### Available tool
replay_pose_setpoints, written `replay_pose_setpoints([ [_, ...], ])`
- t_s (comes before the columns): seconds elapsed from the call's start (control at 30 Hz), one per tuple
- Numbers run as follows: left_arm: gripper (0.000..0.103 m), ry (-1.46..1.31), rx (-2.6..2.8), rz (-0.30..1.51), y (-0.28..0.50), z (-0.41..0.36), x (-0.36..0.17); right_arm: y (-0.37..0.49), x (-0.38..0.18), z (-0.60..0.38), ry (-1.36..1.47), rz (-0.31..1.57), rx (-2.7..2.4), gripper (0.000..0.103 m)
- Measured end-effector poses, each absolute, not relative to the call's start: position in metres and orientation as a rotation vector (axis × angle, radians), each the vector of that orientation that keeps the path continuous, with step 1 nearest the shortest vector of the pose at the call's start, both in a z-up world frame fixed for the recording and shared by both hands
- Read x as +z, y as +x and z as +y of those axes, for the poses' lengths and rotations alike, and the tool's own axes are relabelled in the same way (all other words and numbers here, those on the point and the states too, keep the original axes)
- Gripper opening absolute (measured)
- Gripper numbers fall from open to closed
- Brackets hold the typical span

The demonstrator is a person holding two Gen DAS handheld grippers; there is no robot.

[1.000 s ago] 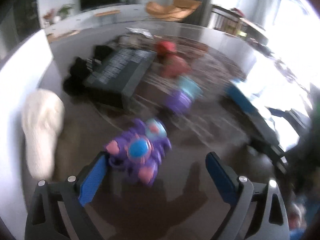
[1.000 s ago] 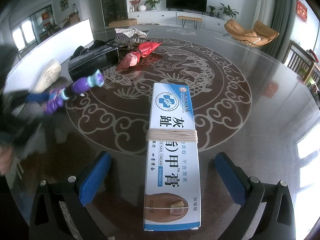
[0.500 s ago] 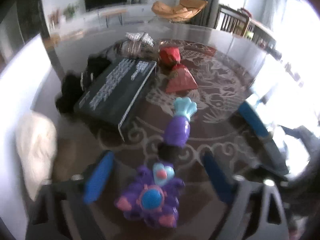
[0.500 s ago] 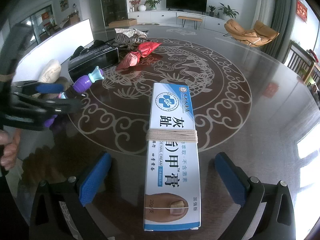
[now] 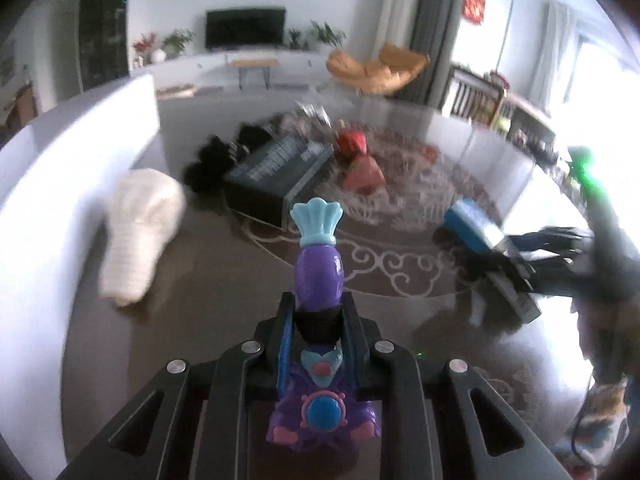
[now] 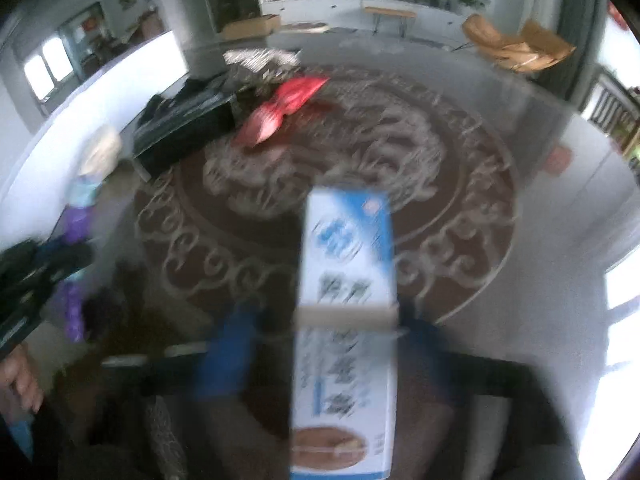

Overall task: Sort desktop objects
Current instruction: 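Grasp the purple toy figure with the left tool while the right tool holds the ointment box, then carry the toy and box over the white wall and release both into the enclosure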

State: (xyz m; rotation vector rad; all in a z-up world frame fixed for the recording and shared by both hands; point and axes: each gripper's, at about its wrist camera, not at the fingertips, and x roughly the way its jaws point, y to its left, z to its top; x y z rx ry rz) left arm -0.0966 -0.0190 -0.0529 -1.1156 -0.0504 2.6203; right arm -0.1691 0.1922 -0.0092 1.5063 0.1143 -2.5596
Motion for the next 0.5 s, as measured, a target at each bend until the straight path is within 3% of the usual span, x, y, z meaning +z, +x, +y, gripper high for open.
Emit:
replay_pose_setpoints([
  [0.13,0.020,-0.930,2.691,-0.217,-0.070,-0.048,-0.025,-0.168,0.007,0.183,1.484,0.131,-2.542,0.044],
  [0.3,0.020,-0.729,2.785,-0.425,-0.037,-0.103,0.024,-0.157,0.072,0.131,1.247,0.148,-2.546,0.044],
  [0.5,0.020,-0.657,2.896,-0.538,-0.022,-0.193,0.077,-0.166,0.141,0.023,0.998,0.088,-2.418,0.044],
])
